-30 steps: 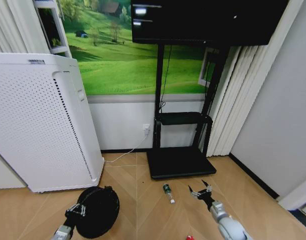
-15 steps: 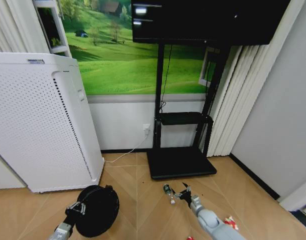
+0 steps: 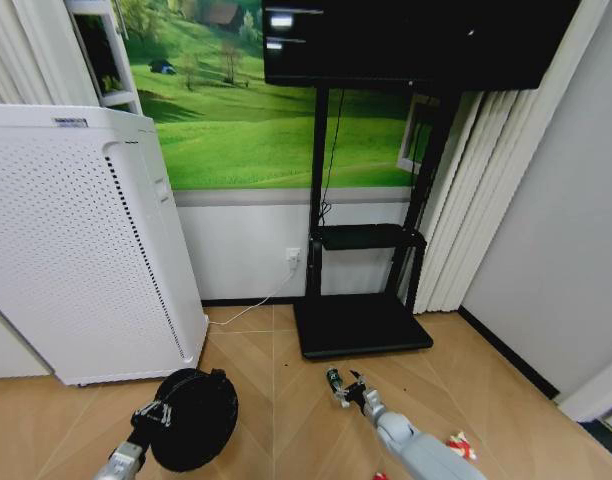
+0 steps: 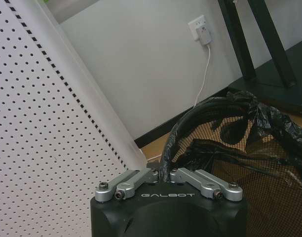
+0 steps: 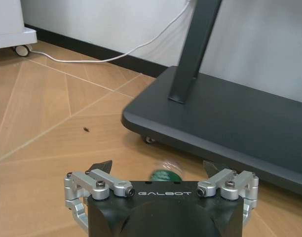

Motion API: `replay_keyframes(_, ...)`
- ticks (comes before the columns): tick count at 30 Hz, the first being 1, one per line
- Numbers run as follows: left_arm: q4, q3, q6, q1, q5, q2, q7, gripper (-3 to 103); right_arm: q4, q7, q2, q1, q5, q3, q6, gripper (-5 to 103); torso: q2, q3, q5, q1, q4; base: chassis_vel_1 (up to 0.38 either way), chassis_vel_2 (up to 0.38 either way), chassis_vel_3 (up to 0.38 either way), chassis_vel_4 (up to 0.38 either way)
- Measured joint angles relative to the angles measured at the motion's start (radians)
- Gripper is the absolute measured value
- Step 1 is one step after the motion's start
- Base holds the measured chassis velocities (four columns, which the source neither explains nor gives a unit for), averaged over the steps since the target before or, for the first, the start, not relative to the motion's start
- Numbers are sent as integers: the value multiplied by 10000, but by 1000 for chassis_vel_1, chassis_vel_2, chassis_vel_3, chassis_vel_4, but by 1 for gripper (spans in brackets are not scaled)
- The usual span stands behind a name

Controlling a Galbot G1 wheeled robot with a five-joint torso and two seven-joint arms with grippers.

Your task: Pick up the trash bin and place the garbage on the floor into it.

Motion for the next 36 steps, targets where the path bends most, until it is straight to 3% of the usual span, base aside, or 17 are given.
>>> replay_keyframes(2, 0, 13, -6, 12, 10, -21, 4, 4, -462, 47, 449, 291, -35, -155, -22, 100, 0, 0, 9, 0, 5, 0, 0, 0, 0)
replay_keyframes(14, 0, 17, -7, 22, 11, -24, 7, 4, -639, 72, 604, 397, -33, -223, -63, 100, 0, 0, 5, -1, 7, 0, 0, 0, 0)
replay_keyframes(17, 41, 40, -70, 55, 62, -52, 18, 4, -1102, 430, 1033, 545, -99, -414, -517, 100, 0, 0, 5, 0, 0, 0, 0, 0, 0)
replay_keyframes(24, 160, 200, -229, 18, 251, -120, 11, 4, -1385, 1447, 1205, 416, -441, -378, -1488, 100, 0, 0, 5, 0, 0, 0, 0, 0, 0)
replay_keyframes(32, 176, 169, -289, 75, 250, -101, -5, 4, -1699, 1697, 1518, 542, -471, -564, -1901, 103, -1, 0, 6, 0, 3, 0, 0, 0, 0)
replay_keyframes(36, 192, 180, -335, 101, 253, -130, -8, 4, -1775, 1714, 1573, 648, -478, -610, -2072, 90, 0, 0, 5, 0, 0, 0, 0, 0, 0)
